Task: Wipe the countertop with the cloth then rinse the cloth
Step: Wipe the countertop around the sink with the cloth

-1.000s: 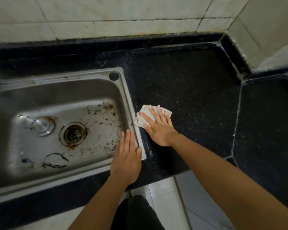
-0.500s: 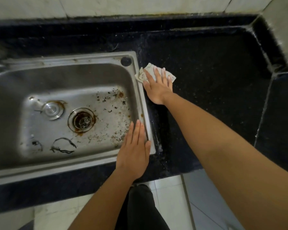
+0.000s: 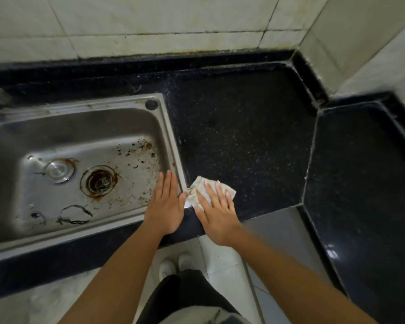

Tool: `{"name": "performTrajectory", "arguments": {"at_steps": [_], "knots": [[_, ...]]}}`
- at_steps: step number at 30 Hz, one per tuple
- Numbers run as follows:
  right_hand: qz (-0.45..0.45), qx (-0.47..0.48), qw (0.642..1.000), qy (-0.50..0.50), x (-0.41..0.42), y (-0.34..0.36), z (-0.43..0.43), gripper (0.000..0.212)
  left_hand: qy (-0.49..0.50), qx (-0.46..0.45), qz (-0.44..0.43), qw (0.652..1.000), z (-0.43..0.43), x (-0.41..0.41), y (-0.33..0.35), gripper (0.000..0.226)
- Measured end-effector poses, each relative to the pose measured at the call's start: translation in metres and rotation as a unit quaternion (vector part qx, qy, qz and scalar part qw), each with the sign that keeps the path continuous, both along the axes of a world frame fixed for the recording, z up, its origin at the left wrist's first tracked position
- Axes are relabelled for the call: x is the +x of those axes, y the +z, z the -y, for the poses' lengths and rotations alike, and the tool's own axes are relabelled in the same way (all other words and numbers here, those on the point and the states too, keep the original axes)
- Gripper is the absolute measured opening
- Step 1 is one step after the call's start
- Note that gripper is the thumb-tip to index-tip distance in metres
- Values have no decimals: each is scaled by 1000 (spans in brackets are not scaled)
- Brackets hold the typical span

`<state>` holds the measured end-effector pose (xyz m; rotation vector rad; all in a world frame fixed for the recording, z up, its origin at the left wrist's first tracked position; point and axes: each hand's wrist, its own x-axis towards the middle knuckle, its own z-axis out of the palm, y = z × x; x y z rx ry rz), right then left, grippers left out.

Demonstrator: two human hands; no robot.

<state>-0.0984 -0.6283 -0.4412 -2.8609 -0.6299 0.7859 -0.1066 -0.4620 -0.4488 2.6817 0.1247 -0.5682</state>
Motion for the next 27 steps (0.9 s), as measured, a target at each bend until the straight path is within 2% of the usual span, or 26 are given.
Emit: {"name": "performTrajectory", "arguments": {"at_steps": [4, 10, 12, 14, 16, 19, 21, 24, 27], "knots": [[7, -2, 1000, 27, -26, 5, 12, 66, 6, -24, -20, 999, -1, 1, 0, 61], [10, 8, 989, 150, -23, 10, 44, 50, 7, -22, -14, 1000, -2, 0, 0, 62], [-2, -4, 989, 148, -8, 12, 60, 58, 9, -18, -7, 1000, -2, 0, -2, 62], [7, -23, 997, 73, 13, 11, 79, 64, 9, -15, -7, 1000, -2, 0, -3, 62], [2, -36, 997, -68, 38, 7, 102, 52, 7, -7, -8, 1000, -2, -1, -6, 63], [-13, -48, 968, -247, 67, 8, 137, 53, 0, 6, -7, 1000, -4, -1, -10, 64], [0, -45, 944, -327, 77, 11, 145, 54, -1, 10, -2, 1000, -4, -1, -12, 65], [7, -32, 932, -362, 72, 11, 124, 54, -2, 8, 3, 1000, -3, -1, -10, 65], [6, -22, 963, -268, 49, 7, 82, 56, 0, 9, 5, 1000, -3, -1, -5, 68]]}}
